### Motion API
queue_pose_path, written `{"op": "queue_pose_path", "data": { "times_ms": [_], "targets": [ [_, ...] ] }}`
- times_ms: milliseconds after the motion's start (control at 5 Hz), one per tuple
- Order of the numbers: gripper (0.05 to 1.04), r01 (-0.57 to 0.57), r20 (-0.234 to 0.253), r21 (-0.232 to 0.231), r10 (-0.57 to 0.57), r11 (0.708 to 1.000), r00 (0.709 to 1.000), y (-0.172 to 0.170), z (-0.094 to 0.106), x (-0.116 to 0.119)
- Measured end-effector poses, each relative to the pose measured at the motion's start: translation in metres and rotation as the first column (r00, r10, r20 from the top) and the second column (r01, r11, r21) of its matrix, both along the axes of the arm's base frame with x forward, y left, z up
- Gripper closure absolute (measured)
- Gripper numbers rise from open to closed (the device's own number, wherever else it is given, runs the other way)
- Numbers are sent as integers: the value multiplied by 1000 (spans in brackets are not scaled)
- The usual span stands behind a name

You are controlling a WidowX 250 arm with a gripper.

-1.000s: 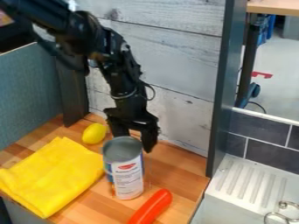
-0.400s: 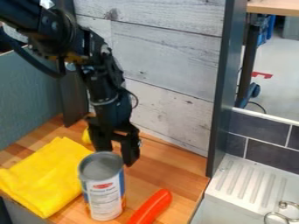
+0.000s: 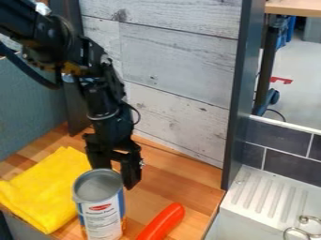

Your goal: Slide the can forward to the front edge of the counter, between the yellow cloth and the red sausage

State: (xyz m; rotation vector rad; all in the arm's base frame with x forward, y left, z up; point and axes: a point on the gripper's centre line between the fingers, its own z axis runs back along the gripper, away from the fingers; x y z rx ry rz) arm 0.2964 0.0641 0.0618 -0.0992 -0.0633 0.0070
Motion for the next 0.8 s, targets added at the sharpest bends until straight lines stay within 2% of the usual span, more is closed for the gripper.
{"op": "queue_pose_path", "data": {
  "times_ms": [200,600,800],
  "targets": [
    [83,12,-17,-16,-13,1000,1000,2,0,-4],
    [83,42,81,22,-44,999,996,9,43,13],
    [83,62,88,75,-68,995,994,11,64,10]
  ]
}}
